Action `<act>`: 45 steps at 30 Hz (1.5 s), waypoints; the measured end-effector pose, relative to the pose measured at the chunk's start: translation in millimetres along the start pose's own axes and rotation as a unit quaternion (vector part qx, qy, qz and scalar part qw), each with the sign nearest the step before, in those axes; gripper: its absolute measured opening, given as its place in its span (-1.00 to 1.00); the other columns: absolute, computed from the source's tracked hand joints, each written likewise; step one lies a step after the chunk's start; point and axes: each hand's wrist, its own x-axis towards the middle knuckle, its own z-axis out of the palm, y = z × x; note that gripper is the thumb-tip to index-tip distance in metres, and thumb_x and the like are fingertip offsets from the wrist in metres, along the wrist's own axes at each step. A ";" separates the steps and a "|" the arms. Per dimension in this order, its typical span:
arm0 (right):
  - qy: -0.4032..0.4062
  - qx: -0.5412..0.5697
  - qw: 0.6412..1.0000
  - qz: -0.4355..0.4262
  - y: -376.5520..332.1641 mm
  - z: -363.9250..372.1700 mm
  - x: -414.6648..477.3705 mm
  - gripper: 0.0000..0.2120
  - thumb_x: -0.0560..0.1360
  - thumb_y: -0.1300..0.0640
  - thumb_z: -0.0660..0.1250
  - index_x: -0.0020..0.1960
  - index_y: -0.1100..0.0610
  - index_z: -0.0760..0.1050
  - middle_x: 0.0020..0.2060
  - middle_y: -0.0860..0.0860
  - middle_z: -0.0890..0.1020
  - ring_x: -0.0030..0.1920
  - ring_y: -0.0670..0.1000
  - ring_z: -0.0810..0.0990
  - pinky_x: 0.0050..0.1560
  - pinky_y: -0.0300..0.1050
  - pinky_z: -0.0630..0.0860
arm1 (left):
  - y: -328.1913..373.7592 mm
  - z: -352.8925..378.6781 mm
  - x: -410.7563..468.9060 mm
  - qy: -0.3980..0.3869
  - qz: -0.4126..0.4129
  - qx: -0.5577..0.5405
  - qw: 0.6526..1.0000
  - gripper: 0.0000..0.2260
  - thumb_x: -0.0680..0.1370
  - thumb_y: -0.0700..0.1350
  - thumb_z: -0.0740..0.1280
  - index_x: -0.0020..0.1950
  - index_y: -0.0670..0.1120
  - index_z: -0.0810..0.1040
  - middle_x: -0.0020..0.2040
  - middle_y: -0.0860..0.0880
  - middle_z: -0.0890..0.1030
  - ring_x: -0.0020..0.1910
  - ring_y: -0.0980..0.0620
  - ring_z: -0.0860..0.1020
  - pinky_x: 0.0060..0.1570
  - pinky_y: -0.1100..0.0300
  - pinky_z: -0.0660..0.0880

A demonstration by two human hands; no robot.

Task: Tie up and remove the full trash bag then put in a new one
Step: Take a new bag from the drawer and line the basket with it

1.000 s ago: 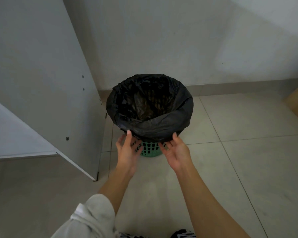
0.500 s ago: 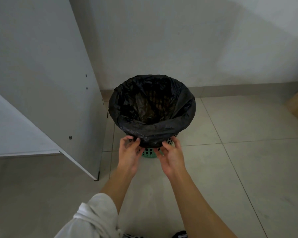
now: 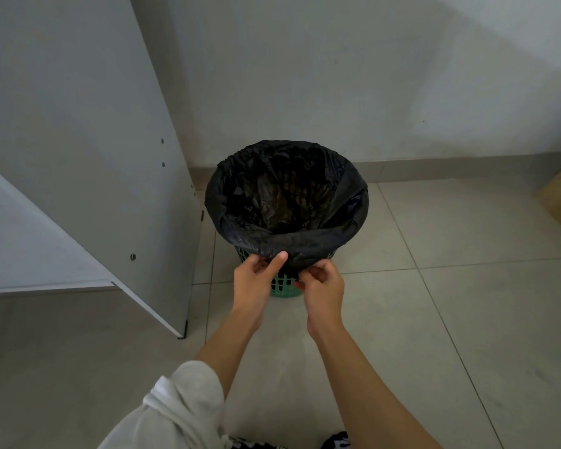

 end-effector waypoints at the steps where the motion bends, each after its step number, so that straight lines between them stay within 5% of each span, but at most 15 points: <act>1: 0.007 0.017 1.000 0.010 -0.9 0.2 0.2 -0.90 0.47 0.42 0.26 -0.12 0.27 0.49 -0.18 0.15 0.62 -0.12 0.06 0.59 -0.19 -0.16 0.58 | 0.7 0.9 0.4 -0.003 0.001 -0.003 1.000 -0.89 0.44 -0.11 0.45 -0.08 -0.11 0.61 -0.09 -0.04 0.67 -0.04 0.06 0.61 0.04 0.19 0.53; 4: 0.007 0.104 0.994 0.046 -8.4 -0.4 0.3 -0.89 0.51 0.27 0.26 -0.18 0.22 0.50 -0.19 0.14 0.60 -0.13 0.07 0.57 -0.17 -0.10 0.56 | -1.0 2.4 1.3 -0.017 -0.006 -0.005 1.000 -0.90 0.43 -0.13 0.46 -0.13 -0.14 0.63 -0.16 -0.03 0.67 -0.13 0.08 0.61 0.01 0.19 0.53; 7: 0.019 0.076 0.997 0.023 -10.9 -3.1 1.1 -0.76 0.48 0.11 0.39 -0.25 0.24 0.44 -0.30 0.10 0.55 -0.25 -0.03 0.56 -0.14 -0.12 0.59 | -3.4 3.9 2.8 -0.033 -0.009 0.011 0.999 -0.91 0.42 -0.14 0.47 -0.16 -0.14 0.64 -0.18 -0.04 0.68 -0.14 0.08 0.62 0.00 0.18 0.53; 10: 0.006 0.057 0.998 0.005 -7.6 -9.5 3.8 -0.71 0.46 0.21 0.41 -0.35 0.22 0.37 -0.38 0.10 0.51 -0.32 -0.06 0.59 -0.06 -0.06 0.61 | -3.0 0.6 5.0 -0.049 0.004 0.044 0.998 -0.90 0.41 -0.14 0.48 -0.17 -0.16 0.64 -0.19 -0.05 0.68 -0.16 0.08 0.62 -0.02 0.18 0.54; 14: -0.033 0.086 0.995 0.040 4.1 -20.2 8.3 -0.71 0.47 0.30 0.38 -0.35 0.20 0.33 -0.27 0.18 0.47 -0.16 0.10 0.57 -0.08 -0.12 0.62 | -2.8 -5.0 7.3 -0.094 0.030 0.102 0.990 -0.97 0.41 -0.19 0.47 -0.22 -0.11 0.65 -0.25 0.01 0.68 -0.22 0.16 0.63 -0.11 0.22 0.51; 17: -0.012 0.080 0.995 0.054 8.9 -20.2 7.9 -0.71 0.47 0.32 0.37 -0.34 0.19 0.32 -0.26 0.18 0.45 -0.15 0.13 0.57 -0.13 -0.16 0.62 | -6.7 -11.1 2.7 -0.064 0.089 0.217 0.970 -0.86 0.42 -0.06 0.47 -0.28 -0.03 0.56 -0.31 0.04 0.63 -0.30 0.13 0.59 -0.21 0.23 0.47; 21: 0.040 0.114 0.991 0.063 0.4 -13.5 6.7 -0.78 0.46 0.39 0.36 -0.21 0.20 0.34 -0.24 0.19 0.56 -0.33 0.01 0.64 -0.21 -0.19 0.63 | -8.3 -29.1 -6.3 0.047 0.324 0.445 0.833 -0.67 0.46 0.19 0.33 -0.16 -0.04 0.35 -0.30 0.03 0.44 -0.33 0.05 0.41 -0.37 0.20 0.35; 25: 0.053 0.090 0.994 0.042 -3.6 -10.6 5.3 -0.78 0.47 0.42 0.30 -0.11 0.18 0.31 -0.24 0.18 0.60 -0.49 -0.02 0.55 -0.35 -0.20 0.54 | 3.7 -25.0 13.6 0.025 0.503 0.549 0.667 -0.66 0.55 0.12 0.20 0.27 0.02 0.45 0.21 0.02 0.49 0.20 0.01 0.39 0.12 0.14 0.28; 27: 0.057 0.065 0.996 0.034 -4.9 -10.0 6.0 -0.82 0.49 0.42 0.27 -0.13 0.19 0.36 -0.23 0.19 0.59 -0.47 0.02 0.49 -0.39 -0.21 0.49 | 7.9 -21.7 28.4 -0.038 0.524 0.578 0.624 -0.66 0.56 0.08 0.17 0.27 0.03 0.51 0.20 0.04 0.56 0.25 0.02 0.45 0.24 0.11 0.24; 31: 0.025 0.048 0.998 0.010 -8.8 -6.7 7.7 -0.80 0.47 0.44 0.27 0.04 0.22 0.48 -0.15 0.12 0.60 -0.30 -0.03 0.53 -0.31 -0.24 0.50 | 10.1 -15.1 43.1 -0.089 0.486 0.565 0.661 -0.68 0.54 0.06 0.16 0.16 0.00 0.60 -0.02 0.06 0.66 0.02 0.05 0.61 0.25 0.13 0.20; 35: -0.007 -0.031 0.999 -0.027 -1.8 -1.9 11.3 -0.58 0.40 0.43 0.35 0.19 0.16 0.39 -0.14 0.05 0.56 -0.24 -0.07 0.51 -0.18 -0.30 0.49 | 17.8 -1.2 46.6 -0.109 0.435 0.547 0.706 -0.62 0.55 0.10 0.10 0.19 -0.01 0.58 0.02 0.04 0.64 0.11 0.02 0.56 0.32 0.12 0.08; 38: 0.035 -0.137 0.986 -0.093 0.9 4.2 23.3 -0.67 0.41 0.31 0.43 0.12 0.15 0.44 -0.13 0.07 0.60 -0.25 -0.07 0.53 -0.20 -0.36 0.50 | 19.8 6.1 50.6 -0.119 0.406 0.539 0.729 -0.70 0.58 0.04 0.19 0.24 0.01 0.54 0.10 0.04 0.61 0.21 0.05 0.49 0.38 0.11 0.00; 45: 0.067 -0.267 0.932 -0.235 8.6 -7.2 42.0 -0.92 0.45 0.25 0.39 -0.06 0.24 0.58 -0.18 0.12 0.60 -0.26 0.02 0.55 -0.16 -0.08 0.55 | 24.5 9.5 61.0 -0.113 0.386 0.495 0.770 -0.74 0.58 -0.03 0.24 0.24 0.00 0.55 0.15 0.02 0.59 0.23 0.05 0.46 0.39 0.14 -0.06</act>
